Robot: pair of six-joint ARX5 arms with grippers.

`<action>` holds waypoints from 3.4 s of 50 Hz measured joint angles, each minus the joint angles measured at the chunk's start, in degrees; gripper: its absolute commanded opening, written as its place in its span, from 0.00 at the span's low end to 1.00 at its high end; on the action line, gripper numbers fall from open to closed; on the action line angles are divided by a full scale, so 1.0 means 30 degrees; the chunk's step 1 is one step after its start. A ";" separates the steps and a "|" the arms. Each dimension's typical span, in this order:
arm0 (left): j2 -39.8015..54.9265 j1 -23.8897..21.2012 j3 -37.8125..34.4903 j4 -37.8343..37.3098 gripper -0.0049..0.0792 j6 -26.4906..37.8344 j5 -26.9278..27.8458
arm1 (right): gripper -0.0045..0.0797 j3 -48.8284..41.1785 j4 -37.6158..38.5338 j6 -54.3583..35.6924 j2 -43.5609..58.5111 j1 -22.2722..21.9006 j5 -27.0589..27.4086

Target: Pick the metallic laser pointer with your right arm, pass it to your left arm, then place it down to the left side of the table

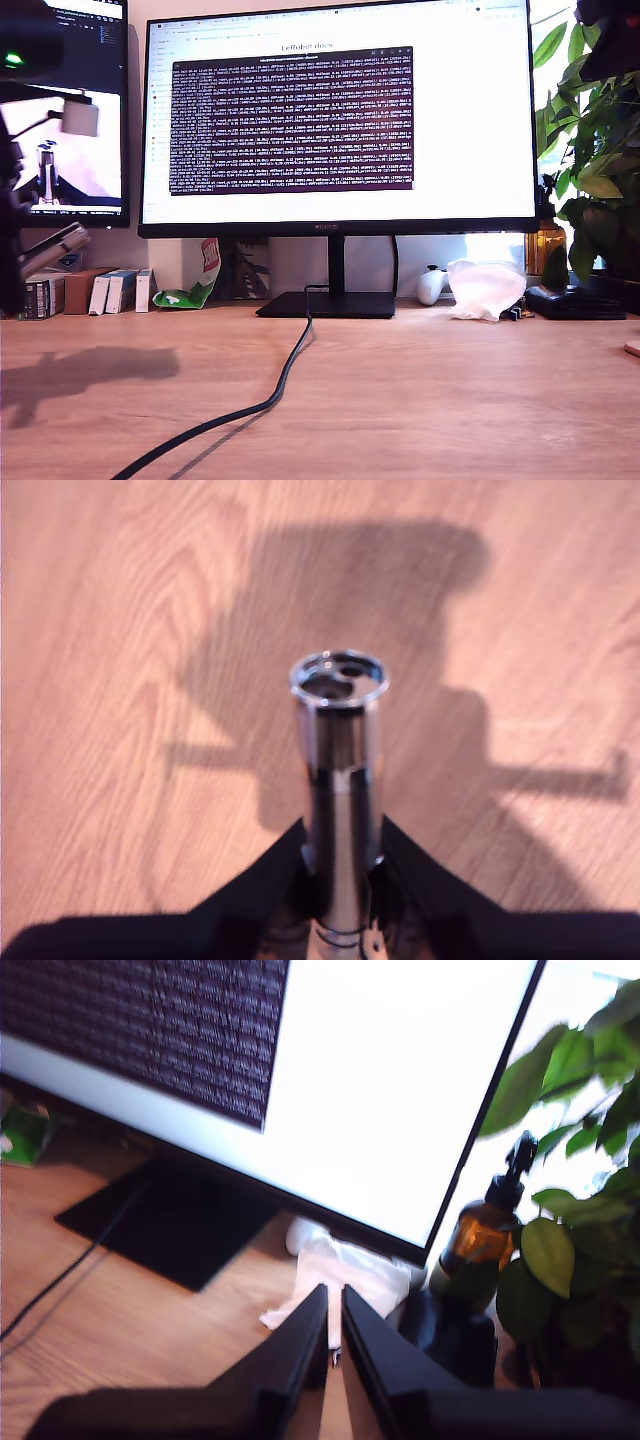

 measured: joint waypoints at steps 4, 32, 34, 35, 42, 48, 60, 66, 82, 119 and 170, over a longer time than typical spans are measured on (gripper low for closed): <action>0.1435 0.0386 0.1741 -0.1501 0.03 0.0000 0.0168 | 0.04 0.0000 0.0000 0.0000 -0.0007 0.0000 -0.0350; 0.7096 0.1960 0.6666 -0.6018 0.03 -0.0080 0.3949 | 0.04 0.0000 -0.0073 0.0007 -0.0007 0.0015 -0.1005; 0.7300 0.2076 0.6674 -0.6069 0.03 -0.0087 0.4284 | 0.04 0.0000 -0.0087 0.0007 -0.0007 0.0015 -0.1027; 0.7402 0.2149 0.6674 -0.6076 0.03 -0.0087 0.4393 | 0.04 0.0000 -0.0109 0.0007 -0.0007 0.0015 -0.1071; 0.8123 0.2506 0.6674 -0.5909 0.03 -0.0087 0.5049 | 0.04 0.0000 -0.0197 0.0000 -0.0015 0.0015 -0.1348; 0.8240 0.2747 0.6674 -0.5814 0.03 -0.0080 0.6156 | 0.04 0.0000 -0.0197 0.0000 -0.0015 0.0015 -0.1348; 0.8240 0.3351 0.6674 -0.5625 0.03 -0.0080 0.6914 | 0.04 0.0000 -0.0197 0.0000 -0.0015 0.0015 -0.1348; 0.8284 0.3614 0.6674 -0.5340 0.03 -0.0066 0.6958 | 0.04 0.0000 -0.0204 0.0000 -0.0015 0.0015 -0.1355; 0.8466 0.3614 0.6674 -0.4728 0.03 -0.0015 0.6615 | 0.04 0.0000 -0.0204 0.0000 -0.0015 0.0015 -0.1406; 0.8466 0.3599 0.6674 -0.3803 0.26 -0.0015 0.4801 | 0.04 0.0000 -0.0197 0.0000 -0.0015 0.0015 -0.1428; 0.8451 0.3592 0.8102 -0.6178 0.03 -0.2601 0.7133 | 0.04 0.0066 0.0852 0.2616 -0.0036 -0.0160 -0.1821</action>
